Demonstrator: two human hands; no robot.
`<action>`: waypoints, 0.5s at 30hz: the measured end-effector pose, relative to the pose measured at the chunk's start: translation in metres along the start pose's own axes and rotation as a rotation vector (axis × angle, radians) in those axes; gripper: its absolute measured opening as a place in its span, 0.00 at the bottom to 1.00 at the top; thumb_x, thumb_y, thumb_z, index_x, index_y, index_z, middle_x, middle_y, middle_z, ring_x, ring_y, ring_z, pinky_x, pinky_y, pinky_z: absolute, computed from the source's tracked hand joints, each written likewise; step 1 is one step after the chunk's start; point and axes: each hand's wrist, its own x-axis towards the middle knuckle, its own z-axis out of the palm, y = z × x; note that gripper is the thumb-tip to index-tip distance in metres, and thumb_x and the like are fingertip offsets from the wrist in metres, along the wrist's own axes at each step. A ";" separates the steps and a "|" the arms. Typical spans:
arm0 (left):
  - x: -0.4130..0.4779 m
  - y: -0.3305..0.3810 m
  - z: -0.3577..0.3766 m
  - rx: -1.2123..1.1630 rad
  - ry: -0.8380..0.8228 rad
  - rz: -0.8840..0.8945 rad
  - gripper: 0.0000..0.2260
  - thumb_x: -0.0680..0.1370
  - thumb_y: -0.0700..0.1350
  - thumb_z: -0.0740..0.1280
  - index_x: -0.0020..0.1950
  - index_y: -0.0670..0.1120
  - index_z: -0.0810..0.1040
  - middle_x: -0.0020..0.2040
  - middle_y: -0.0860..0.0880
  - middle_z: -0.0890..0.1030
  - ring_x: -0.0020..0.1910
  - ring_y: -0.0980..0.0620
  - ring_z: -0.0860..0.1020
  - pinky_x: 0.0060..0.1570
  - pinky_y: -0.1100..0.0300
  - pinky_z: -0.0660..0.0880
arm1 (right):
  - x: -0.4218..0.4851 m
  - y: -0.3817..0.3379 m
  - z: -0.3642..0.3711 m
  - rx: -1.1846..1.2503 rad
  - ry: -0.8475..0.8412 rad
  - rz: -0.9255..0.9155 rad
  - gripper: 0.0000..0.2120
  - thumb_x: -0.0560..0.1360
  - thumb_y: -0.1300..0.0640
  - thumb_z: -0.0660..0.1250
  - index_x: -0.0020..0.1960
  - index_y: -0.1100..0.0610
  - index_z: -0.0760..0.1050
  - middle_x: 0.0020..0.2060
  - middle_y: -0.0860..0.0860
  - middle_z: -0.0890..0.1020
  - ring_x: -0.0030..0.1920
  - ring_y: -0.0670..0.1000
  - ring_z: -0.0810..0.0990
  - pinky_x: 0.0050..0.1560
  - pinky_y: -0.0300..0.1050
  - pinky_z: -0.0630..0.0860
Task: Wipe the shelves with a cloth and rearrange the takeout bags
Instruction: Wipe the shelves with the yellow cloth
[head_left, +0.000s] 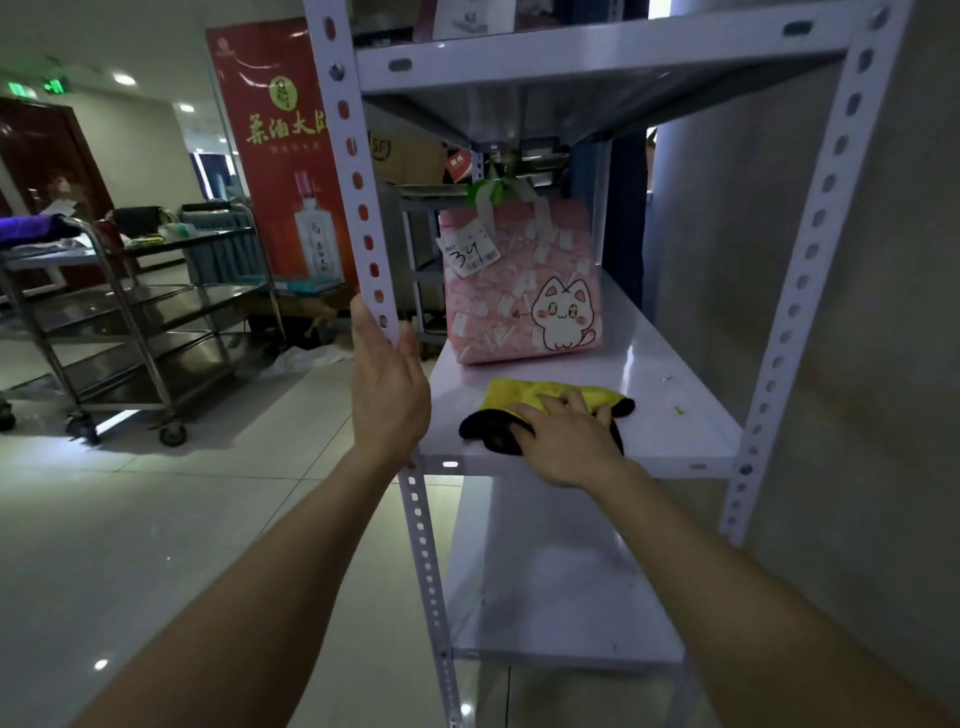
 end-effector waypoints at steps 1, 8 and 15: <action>0.001 -0.003 -0.002 -0.004 -0.022 0.011 0.32 0.90 0.57 0.54 0.89 0.47 0.44 0.88 0.47 0.57 0.81 0.44 0.66 0.71 0.55 0.67 | 0.015 -0.010 0.001 -0.001 -0.023 -0.017 0.24 0.86 0.38 0.47 0.82 0.36 0.60 0.81 0.51 0.64 0.80 0.59 0.55 0.74 0.71 0.53; 0.004 -0.009 -0.006 0.027 -0.062 0.030 0.32 0.90 0.54 0.57 0.88 0.51 0.42 0.86 0.46 0.61 0.75 0.41 0.74 0.63 0.52 0.73 | 0.073 -0.088 0.017 0.047 -0.082 -0.123 0.23 0.86 0.38 0.51 0.80 0.36 0.64 0.82 0.54 0.60 0.83 0.60 0.49 0.76 0.75 0.46; 0.004 -0.001 -0.007 0.065 -0.074 -0.005 0.31 0.89 0.54 0.58 0.86 0.55 0.44 0.83 0.44 0.66 0.68 0.37 0.79 0.55 0.51 0.72 | 0.026 -0.062 0.008 0.132 -0.038 -0.069 0.23 0.86 0.41 0.51 0.79 0.38 0.67 0.81 0.48 0.65 0.81 0.58 0.55 0.77 0.68 0.53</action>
